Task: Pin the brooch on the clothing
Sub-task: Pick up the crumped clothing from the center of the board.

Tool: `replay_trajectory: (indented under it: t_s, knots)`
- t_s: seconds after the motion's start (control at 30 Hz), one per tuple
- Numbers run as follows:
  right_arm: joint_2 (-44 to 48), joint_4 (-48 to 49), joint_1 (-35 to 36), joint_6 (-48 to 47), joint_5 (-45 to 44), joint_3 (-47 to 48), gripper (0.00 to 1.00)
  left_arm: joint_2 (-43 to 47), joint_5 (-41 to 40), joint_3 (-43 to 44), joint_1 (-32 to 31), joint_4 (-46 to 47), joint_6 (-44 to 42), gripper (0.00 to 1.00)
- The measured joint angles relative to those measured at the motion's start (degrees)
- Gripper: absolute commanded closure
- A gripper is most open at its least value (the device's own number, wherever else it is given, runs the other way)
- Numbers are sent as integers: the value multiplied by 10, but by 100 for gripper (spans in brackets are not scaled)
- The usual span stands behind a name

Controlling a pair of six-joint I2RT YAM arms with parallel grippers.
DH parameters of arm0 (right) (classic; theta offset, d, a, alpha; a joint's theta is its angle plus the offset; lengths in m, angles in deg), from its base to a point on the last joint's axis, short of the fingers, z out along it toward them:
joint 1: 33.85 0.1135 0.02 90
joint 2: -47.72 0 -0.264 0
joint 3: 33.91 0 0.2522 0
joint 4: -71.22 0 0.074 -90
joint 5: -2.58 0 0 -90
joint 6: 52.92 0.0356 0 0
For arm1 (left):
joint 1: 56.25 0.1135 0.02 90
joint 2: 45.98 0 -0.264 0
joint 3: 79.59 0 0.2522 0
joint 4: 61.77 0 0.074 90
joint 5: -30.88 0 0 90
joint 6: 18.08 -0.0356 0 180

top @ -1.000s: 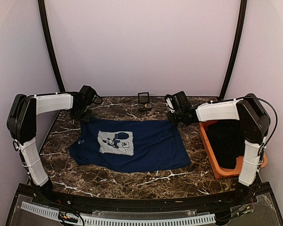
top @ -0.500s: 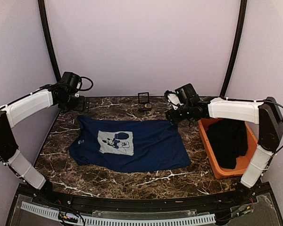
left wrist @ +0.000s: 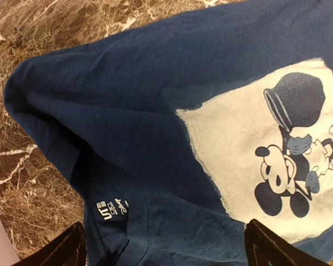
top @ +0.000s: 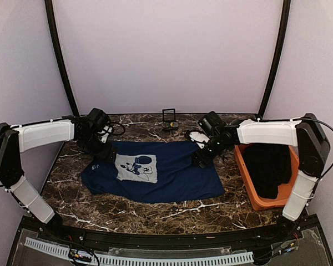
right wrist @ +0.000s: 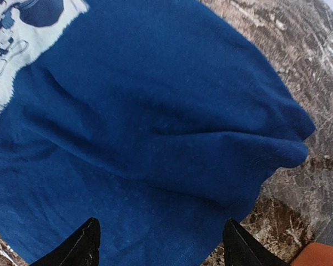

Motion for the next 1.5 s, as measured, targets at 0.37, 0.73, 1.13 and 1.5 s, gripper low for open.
replay_trajectory:
  t_s: [0.37,0.73,1.13,1.5]
  knots:
    - [-67,-40,0,-19,-22,41,24,-37,-6,18,1,-24,-4,1]
    - [-175,-55,-11,-117,32,196,28,-116,-19,150,16,-44,-67,2]
    - [-252,-136,-38,-194,85,312,28,-213,-2,176,53,-72,-151,10]
    - [-291,-186,-61,-225,118,344,31,-238,36,234,52,-89,-199,14]
